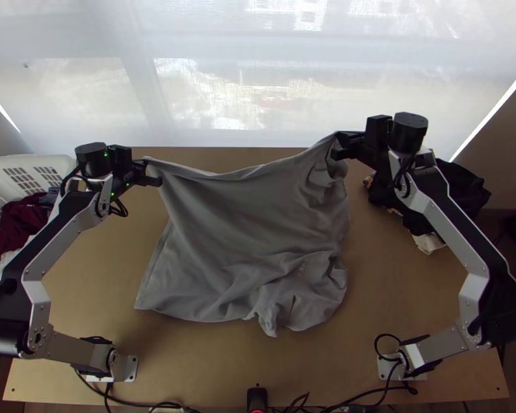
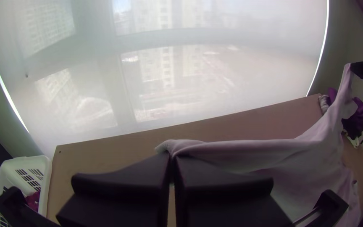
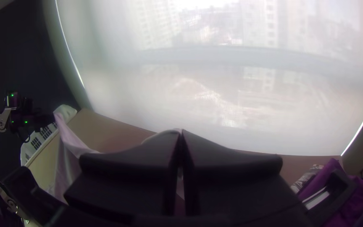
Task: Fold the t-shirt
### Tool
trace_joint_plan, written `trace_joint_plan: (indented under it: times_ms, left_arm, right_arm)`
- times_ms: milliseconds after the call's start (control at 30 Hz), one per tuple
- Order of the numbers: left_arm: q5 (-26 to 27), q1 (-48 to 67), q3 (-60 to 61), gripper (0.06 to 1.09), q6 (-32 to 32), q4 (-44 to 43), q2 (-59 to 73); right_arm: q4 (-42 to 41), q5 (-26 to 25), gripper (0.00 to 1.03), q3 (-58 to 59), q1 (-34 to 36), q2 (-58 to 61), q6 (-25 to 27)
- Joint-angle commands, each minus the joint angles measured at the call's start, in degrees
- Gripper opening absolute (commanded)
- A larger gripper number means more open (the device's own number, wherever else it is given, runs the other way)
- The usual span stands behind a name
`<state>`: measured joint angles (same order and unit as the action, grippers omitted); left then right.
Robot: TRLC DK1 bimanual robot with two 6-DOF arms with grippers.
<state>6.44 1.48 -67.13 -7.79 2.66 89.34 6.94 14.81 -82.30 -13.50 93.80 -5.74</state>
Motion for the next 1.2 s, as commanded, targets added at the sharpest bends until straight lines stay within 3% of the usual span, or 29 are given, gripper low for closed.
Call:
trace_joint_plan:
  times_ms: [0, 367, 800, 1167]
  left_arm:
    - [-1.0, -2.4, -5.6, 0.09, 0.2, -4.9, 12.0]
    - [-3.7, -1.1, -19.6, 0.09, 1.3, -5.6, 27.6]
    - [-5.9, -1.2, -26.4, 0.09, 0.5, -9.6, 39.2]
    - [-7.1, -0.5, -12.0, 0.09, 0.8, -17.2, 28.9]
  right_arm:
    - [-1.9, 0.0, 0.02, -7.3, 0.0, 12.2, 0.8]
    - [-0.9, -0.5, 0.02, -24.5, 2.6, 27.7, 1.3]
    - [-1.0, -1.5, 0.02, -30.4, 1.2, 37.3, 3.4]
    - [-1.1, -1.6, 0.02, -18.6, 1.2, 27.8, 4.3]
